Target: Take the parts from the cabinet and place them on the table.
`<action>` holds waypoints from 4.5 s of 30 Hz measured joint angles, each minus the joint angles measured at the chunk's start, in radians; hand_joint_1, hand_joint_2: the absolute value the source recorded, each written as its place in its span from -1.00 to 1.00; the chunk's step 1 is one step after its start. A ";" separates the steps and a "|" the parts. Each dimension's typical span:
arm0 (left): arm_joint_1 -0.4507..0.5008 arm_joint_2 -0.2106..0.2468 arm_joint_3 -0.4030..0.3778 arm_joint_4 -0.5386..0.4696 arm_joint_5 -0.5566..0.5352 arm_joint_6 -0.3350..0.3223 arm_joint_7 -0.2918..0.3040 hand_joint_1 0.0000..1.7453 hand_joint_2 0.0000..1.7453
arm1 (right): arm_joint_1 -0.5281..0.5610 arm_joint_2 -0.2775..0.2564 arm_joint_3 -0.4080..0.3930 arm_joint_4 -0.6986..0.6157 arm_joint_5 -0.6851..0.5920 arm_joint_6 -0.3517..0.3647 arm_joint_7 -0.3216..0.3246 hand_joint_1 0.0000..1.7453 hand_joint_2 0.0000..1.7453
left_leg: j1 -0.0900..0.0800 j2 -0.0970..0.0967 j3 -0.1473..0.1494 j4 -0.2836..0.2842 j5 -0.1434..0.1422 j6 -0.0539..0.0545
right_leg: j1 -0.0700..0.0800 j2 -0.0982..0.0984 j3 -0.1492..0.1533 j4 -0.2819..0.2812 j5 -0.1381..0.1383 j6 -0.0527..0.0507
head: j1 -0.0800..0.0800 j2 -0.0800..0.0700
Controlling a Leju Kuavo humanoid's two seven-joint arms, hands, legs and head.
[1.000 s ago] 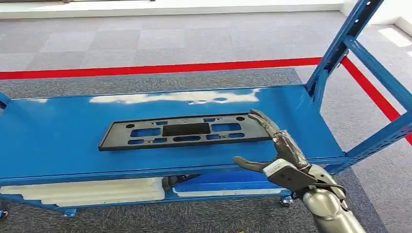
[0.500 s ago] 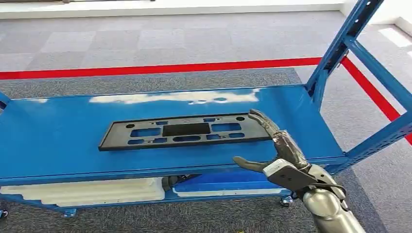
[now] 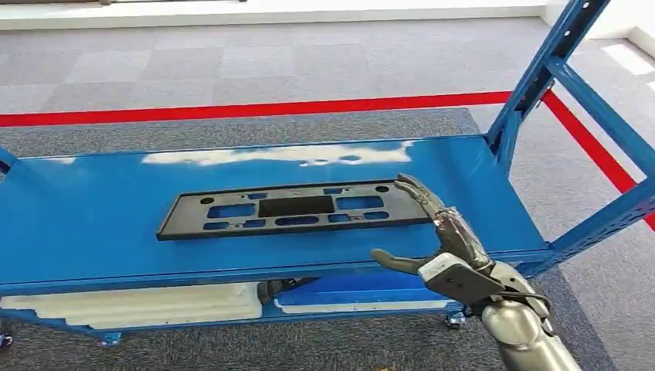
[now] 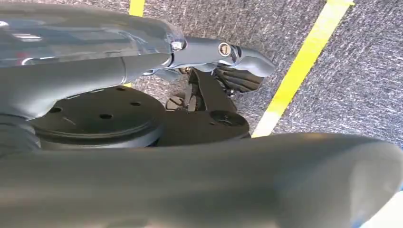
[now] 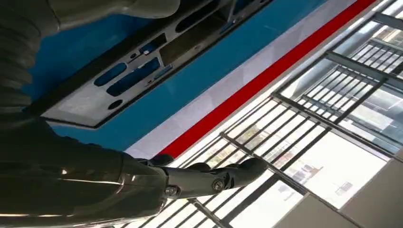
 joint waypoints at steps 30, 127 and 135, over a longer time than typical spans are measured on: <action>0.000 0.000 0.000 0.000 0.000 0.000 0.000 -1.00 -1.00 | 0.000 0.000 0.000 0.000 0.000 0.000 0.000 -1.00 1.00 | 0.000 0.000 0.000 0.000 0.000 0.000 | 0.000 0.000 0.000 0.000 0.000 0.000 | 0.000 0.000; 0.000 0.000 0.000 0.000 0.000 0.000 0.000 -1.00 -1.00 | 0.000 0.000 0.000 0.000 0.000 0.000 0.000 -1.00 1.00 | 0.000 0.000 0.000 0.000 0.000 0.000 | 0.000 0.000 0.000 0.000 0.000 0.000 | 0.000 0.000; 0.000 0.000 0.000 0.000 0.000 0.000 0.000 -1.00 -1.00 | 0.000 0.000 0.000 0.000 0.000 0.000 0.000 -1.00 1.00 | 0.000 0.000 0.000 0.000 0.000 0.000 | 0.000 0.000 0.000 0.000 0.000 0.000 | 0.000 0.000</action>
